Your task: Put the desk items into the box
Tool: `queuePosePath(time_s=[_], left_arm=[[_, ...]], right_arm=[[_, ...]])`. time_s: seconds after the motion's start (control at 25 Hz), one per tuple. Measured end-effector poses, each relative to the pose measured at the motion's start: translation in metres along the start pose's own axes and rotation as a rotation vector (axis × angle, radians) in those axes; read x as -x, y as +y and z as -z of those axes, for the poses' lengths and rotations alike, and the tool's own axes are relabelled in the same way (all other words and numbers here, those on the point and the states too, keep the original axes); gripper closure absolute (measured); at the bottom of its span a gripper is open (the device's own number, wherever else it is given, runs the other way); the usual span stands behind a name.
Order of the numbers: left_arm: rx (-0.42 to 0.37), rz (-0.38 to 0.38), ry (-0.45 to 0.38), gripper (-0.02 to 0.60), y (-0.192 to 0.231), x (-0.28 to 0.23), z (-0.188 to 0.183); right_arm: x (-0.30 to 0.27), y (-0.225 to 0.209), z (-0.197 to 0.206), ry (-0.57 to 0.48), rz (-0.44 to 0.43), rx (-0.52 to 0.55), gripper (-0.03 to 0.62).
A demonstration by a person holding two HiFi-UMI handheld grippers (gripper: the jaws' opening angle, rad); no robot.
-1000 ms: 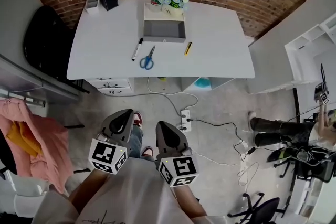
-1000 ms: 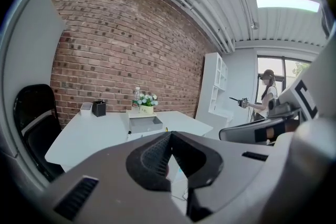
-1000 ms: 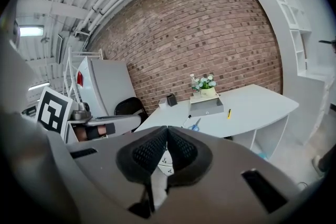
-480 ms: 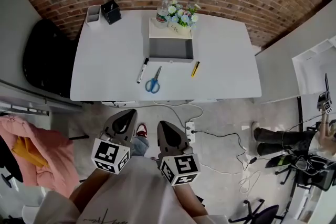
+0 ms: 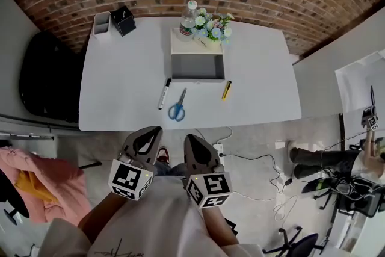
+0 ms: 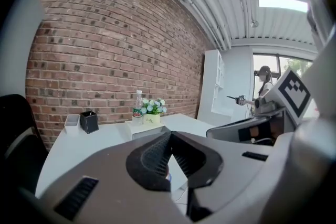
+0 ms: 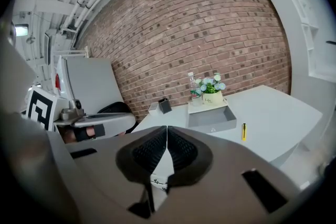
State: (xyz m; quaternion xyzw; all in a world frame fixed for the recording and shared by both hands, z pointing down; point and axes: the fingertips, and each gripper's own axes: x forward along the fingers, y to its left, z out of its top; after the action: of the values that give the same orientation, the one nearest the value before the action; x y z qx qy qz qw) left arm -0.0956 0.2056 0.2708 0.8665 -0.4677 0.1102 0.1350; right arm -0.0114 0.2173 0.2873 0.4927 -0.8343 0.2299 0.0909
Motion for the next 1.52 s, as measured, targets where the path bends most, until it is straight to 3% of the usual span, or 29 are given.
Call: queuePosePath(time_s=[0.2,0.4,0.84,1.12,1.52], left_arm=[[0.042,-0.03,0.063,0.578,0.016,-0.01,0.018],[0.035,-0.063,0.12,0.578,0.028,-0.032,0.03],[0.021,-0.153,0.197,0.578,0.054,-0.096,0.034],[0.061,-0.201,0.241,0.578,0.055,-0.127,0.041],[0.065,-0.337,0.295,0.578,0.064,-0.151,0.044]], right_arm=[[-0.011,0.0,0.0,0.011,-0.002,0.008,0.568],[-0.022,-0.01,-0.008,-0.016,-0.004,0.026,0.568],[-0.063,-0.07,-0.013,0.063,-0.038,-0.018,0.568],[-0.085,-0.104,-0.015,0.117,-0.078,-0.022,0.568],[-0.106,-0.138,-0.04,0.129,-0.164,-0.009,0.568]])
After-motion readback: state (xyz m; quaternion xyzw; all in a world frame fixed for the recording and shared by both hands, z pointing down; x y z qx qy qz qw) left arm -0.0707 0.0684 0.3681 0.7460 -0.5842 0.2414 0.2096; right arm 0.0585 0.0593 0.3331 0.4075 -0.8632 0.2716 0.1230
